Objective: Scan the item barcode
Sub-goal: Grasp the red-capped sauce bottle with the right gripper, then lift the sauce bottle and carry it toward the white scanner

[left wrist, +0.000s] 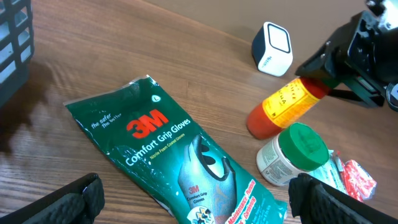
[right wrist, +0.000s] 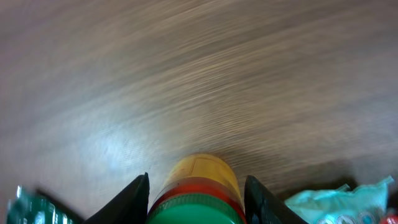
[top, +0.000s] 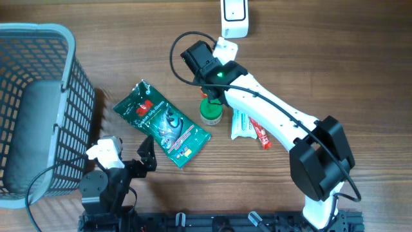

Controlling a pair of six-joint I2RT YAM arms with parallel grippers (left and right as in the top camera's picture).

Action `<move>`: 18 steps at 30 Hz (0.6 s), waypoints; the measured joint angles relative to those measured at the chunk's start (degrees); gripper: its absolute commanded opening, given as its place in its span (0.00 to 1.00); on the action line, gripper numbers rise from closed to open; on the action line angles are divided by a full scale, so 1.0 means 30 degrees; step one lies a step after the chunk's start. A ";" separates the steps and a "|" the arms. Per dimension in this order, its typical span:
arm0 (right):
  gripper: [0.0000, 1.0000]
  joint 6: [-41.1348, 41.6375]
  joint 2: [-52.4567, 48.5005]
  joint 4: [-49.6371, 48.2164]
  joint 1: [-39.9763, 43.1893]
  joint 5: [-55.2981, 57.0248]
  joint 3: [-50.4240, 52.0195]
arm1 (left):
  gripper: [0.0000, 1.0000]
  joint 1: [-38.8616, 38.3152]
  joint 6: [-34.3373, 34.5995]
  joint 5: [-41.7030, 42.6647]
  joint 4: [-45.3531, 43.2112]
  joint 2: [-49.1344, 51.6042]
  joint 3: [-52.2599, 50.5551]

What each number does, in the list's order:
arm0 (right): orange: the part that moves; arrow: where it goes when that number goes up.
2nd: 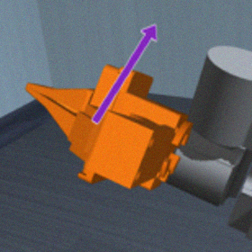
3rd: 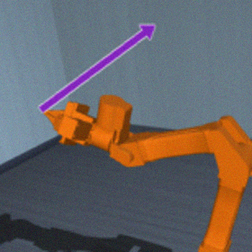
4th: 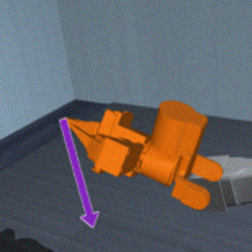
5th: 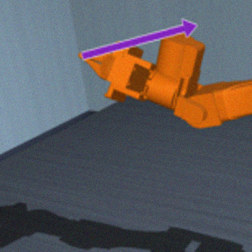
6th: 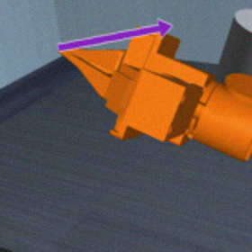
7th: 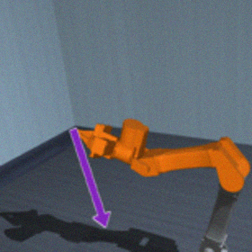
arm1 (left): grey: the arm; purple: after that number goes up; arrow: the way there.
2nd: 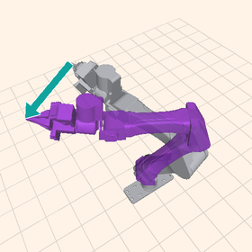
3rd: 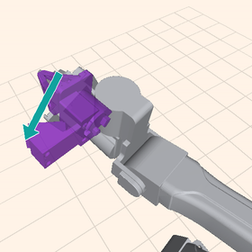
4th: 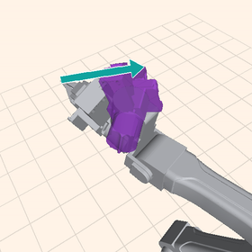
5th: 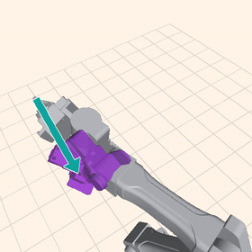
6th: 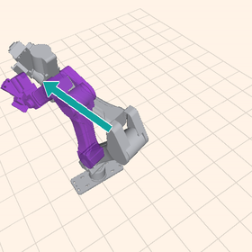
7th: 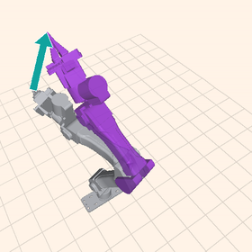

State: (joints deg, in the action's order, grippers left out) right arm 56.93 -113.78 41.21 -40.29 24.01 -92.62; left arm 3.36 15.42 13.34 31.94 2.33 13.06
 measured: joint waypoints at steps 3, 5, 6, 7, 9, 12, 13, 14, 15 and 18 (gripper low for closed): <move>0.45 0.2368 0.0000 0.0809 0.0182 0.0619 -0.0095 | 1.00 0.0000 0.0000 -0.0007 0.0000 0.0000 0.0000; 0.44 0.3446 0.0000 0.1727 0.0546 0.0838 -0.0284 | 1.00 0.0007 0.0000 0.0000 0.0000 0.0000 0.0000; 0.43 0.3869 0.0000 0.2492 0.0801 0.0903 -0.0452 | 1.00 0.0007 0.0000 0.0000 0.0000 0.0000 0.0000; 0.42 0.4299 0.0000 0.3293 0.1064 0.0962 -0.0605 | 1.00 0.0000 0.0000 0.0000 0.0000 0.0000 0.0000; 0.41 0.5013 0.0000 0.4648 0.1807 0.1020 -0.0874 | 1.00 0.0000 0.0000 0.0000 0.0000 0.0000 0.0000; 0.41 0.5508 0.0000 0.6288 0.2965 0.1020 -0.1290 | 1.00 0.0000 0.0000 0.0000 0.0000 0.0000 0.0000; 0.41 0.5581 0.0000 0.6892 0.3271 0.1020 -0.1610 | 1.00 0.0007 0.0000 0.0000 0.0000 0.0000 0.0000; 0.41 0.5603 0.0000 0.7227 0.3439 0.1035 -0.1945 | 1.00 0.0000 0.0000 -0.0007 0.0000 0.0000 0.0000; 0.42 0.5617 0.0000 0.7380 0.3534 0.1042 -0.2273 | 1.00 0.0000 0.0000 0.0000 0.0000 0.0000 0.0000; 0.46 0.5850 0.0000 0.7621 0.3497 0.1027 -0.2579 | 1.00 0.0007 0.0000 -0.0007 0.0000 0.0000 0.0000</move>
State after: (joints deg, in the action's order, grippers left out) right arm 74.48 -113.78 64.07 -29.80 27.09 -100.36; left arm 3.38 15.42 13.32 31.94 2.33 13.06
